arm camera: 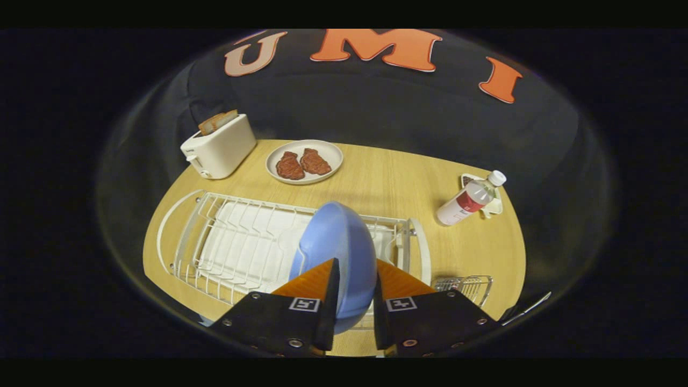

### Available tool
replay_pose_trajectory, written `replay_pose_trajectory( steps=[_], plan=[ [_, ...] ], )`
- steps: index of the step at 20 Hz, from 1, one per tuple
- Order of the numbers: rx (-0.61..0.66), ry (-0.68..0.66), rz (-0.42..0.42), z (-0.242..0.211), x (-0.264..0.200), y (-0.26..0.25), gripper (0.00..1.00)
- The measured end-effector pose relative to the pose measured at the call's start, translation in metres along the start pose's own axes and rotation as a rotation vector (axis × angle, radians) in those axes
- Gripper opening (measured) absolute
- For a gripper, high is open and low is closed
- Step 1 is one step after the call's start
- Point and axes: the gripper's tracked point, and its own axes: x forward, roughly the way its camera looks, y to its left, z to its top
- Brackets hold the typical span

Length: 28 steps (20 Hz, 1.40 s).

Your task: Take the plate from the dish rack, then take the spoon from the basket and place it into the plate.

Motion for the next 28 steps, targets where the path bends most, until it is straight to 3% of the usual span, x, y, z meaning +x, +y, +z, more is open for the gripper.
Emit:
replay_pose_trajectory(
  steps=[5, 12, 20, 28],
  plan=[
    [-0.029, -0.062, -0.079, 0.021, -0.015, -0.011, 0.24],
    [-0.03, -0.147, -0.025, 0.029, -0.063, -0.02, 0.21],
    [-0.034, -0.224, 0.045, -0.02, -0.121, -0.056, 0.21],
    [-0.045, -0.193, 0.114, -0.11, -0.122, -0.064, 0.21]
  ],
)
